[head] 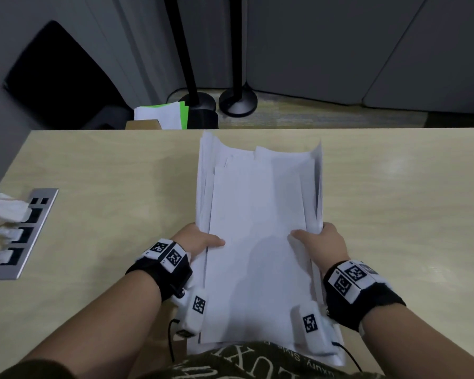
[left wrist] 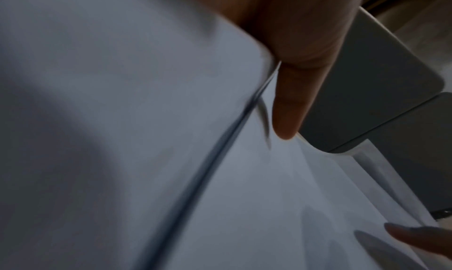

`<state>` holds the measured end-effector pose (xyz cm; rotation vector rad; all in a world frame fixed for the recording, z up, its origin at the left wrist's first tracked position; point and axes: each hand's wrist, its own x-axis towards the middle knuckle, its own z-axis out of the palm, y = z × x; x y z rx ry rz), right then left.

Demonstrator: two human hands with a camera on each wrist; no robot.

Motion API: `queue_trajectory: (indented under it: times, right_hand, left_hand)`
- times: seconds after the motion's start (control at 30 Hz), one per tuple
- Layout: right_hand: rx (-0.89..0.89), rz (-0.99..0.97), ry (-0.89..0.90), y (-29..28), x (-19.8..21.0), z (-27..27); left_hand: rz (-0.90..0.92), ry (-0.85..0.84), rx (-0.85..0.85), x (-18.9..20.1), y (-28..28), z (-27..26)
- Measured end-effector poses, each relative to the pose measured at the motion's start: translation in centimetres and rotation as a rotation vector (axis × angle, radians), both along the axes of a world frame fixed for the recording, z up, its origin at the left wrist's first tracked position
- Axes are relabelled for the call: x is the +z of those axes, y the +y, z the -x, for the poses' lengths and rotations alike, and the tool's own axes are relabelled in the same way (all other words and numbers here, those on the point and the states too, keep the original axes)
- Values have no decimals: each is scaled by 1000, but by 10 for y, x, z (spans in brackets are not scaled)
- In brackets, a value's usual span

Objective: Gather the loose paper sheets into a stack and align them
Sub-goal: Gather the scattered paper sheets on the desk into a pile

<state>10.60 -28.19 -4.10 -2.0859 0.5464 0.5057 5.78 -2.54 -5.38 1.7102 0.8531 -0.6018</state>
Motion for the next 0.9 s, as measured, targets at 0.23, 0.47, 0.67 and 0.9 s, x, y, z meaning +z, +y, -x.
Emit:
queue_trajectory:
  times: [0.23,0.47,0.67,0.9]
  right_hand:
    - [-6,-138,80,-7,0,4]
    - [-46,-140,21,-10,5,15]
    - [127,-222,116,-1,1,17]
    - [11,-566,89,-16,16,22]
  left_hand:
    - [-9,-8,-54,11,-5,8]
    - [-176,-2,-75,9,3,11]
    - [-145,-44,-172,16,-15,15]
    - [144,-245,74,35,3,31]
